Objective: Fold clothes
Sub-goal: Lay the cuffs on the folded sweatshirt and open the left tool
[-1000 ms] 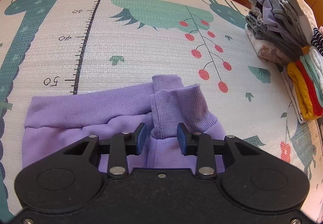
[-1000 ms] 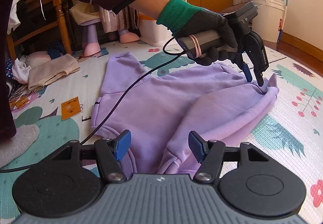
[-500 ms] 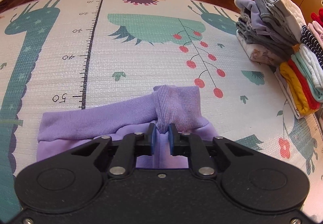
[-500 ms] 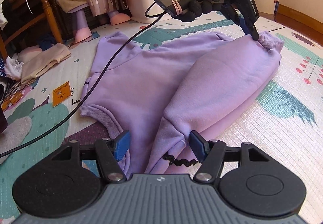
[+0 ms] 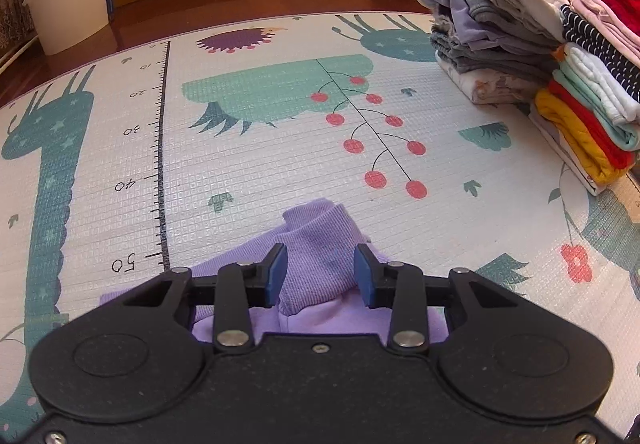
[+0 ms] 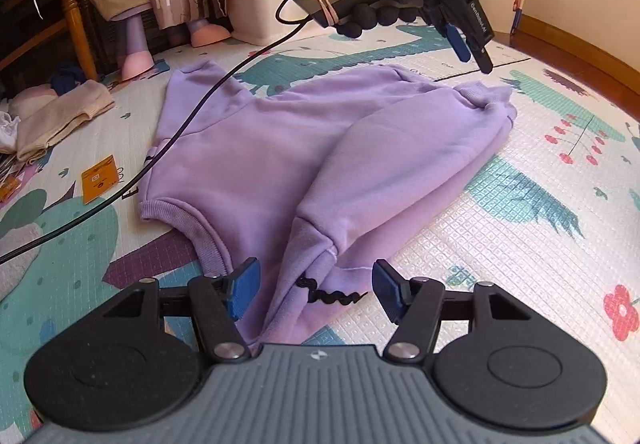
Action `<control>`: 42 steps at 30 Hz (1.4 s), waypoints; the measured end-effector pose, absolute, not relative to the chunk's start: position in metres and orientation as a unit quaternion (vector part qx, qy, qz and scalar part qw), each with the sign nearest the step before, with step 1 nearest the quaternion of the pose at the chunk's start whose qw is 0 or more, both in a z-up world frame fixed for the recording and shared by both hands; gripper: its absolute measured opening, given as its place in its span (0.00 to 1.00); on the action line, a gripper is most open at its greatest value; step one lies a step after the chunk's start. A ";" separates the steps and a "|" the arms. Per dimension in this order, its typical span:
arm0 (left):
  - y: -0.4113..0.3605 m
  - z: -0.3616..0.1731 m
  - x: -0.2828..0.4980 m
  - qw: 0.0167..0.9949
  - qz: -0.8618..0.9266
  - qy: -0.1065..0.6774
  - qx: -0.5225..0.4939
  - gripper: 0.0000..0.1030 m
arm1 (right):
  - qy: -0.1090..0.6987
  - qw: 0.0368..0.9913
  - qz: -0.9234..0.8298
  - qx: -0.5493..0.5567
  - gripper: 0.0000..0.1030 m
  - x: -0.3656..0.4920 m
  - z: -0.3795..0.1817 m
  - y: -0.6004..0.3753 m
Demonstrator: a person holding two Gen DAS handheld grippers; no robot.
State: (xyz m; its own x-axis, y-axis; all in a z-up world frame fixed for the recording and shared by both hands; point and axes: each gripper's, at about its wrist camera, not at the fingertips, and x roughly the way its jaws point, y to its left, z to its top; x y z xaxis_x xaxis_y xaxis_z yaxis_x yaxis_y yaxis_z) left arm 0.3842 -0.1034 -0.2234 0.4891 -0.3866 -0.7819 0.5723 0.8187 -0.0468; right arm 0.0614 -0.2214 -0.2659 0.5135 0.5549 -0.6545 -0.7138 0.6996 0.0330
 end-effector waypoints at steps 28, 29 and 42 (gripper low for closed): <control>-0.153 -0.268 0.414 0.842 -0.273 0.437 0.162 0.11 | 0.343 0.831 0.417 -0.135 0.59 0.070 -0.290 -0.188; -0.155 -0.273 0.420 0.840 -0.268 0.443 0.162 0.11 | 0.343 0.831 0.417 -0.137 0.59 0.069 -0.291 -0.187; -0.066 -0.200 0.402 0.839 -0.272 0.463 0.082 0.54 | 0.303 0.850 0.409 -0.138 0.58 0.048 -0.274 -0.199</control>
State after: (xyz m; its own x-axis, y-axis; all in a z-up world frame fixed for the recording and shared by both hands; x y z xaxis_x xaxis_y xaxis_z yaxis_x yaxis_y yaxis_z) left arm 0.4023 -0.0665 -0.2004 0.4222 -0.3814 -0.8223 0.5328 0.8384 -0.1153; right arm 0.0476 -0.1993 -0.2736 0.4829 0.6111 -0.6272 -0.7781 0.6281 0.0128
